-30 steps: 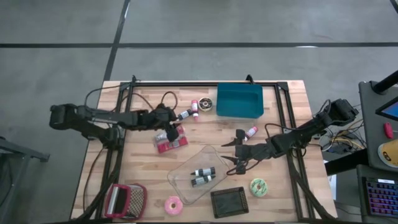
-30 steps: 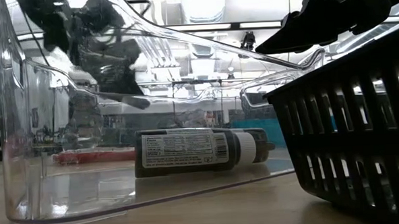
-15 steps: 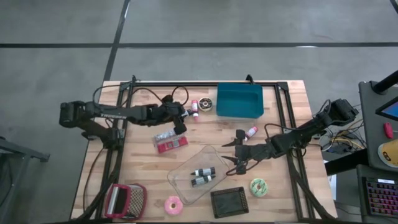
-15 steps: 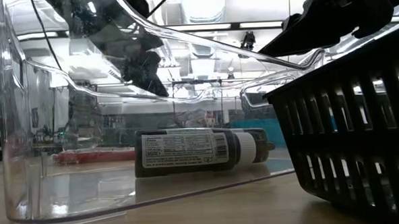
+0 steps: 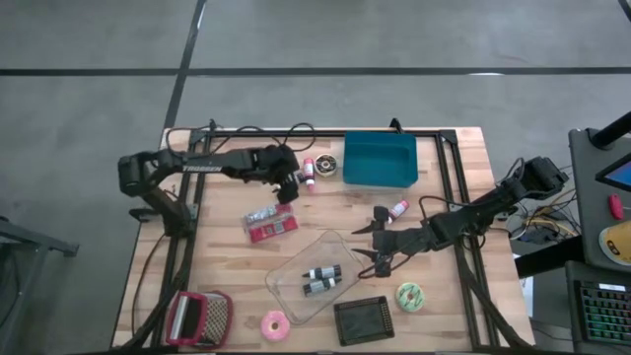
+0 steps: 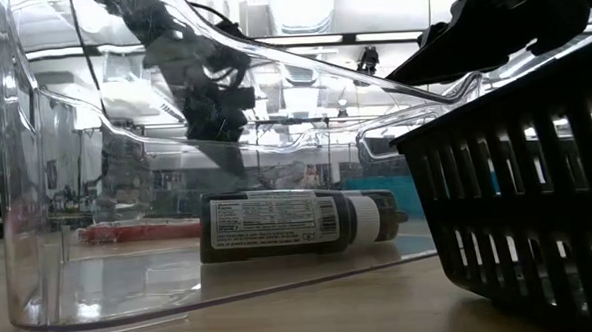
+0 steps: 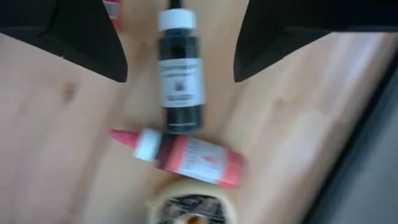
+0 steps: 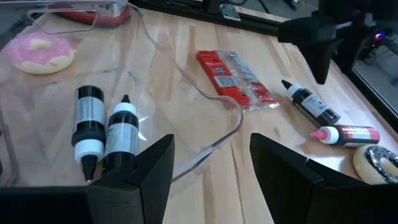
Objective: Pick & Place Food Item
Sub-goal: Put the black food coloring bottle into the transparent bin
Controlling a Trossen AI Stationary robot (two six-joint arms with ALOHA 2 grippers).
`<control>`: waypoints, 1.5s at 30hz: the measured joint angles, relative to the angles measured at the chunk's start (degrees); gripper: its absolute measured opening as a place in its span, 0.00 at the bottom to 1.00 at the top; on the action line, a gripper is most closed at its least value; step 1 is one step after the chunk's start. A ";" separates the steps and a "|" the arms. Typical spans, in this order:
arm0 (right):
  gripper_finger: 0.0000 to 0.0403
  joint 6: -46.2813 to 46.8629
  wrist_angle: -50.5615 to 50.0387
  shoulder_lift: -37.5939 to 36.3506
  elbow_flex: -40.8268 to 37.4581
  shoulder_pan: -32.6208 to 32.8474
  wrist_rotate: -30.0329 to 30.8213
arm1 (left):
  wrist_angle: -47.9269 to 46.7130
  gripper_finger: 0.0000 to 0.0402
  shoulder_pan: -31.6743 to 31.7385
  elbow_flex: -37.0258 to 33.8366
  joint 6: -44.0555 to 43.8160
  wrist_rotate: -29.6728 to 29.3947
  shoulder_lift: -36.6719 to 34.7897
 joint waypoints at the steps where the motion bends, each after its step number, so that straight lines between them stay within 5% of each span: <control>1: 0.52 0.00 0.00 0.00 0.00 0.00 -0.12 | -0.25 0.75 0.42 0.62 0.00 2.05 0.91; 6: 0.52 0.00 0.00 0.00 0.00 0.00 -0.18 | -1.98 0.75 2.26 4.51 0.71 5.17 5.46; 18: 0.52 0.35 -0.32 0.00 0.00 0.02 -1.41 | -14.35 0.76 3.91 16.68 2.56 0.79 11.66; 45: 0.52 3.40 -1.55 0.00 0.00 0.13 -3.26 | -13.61 0.85 4.35 12.92 -1.30 10.57 11.71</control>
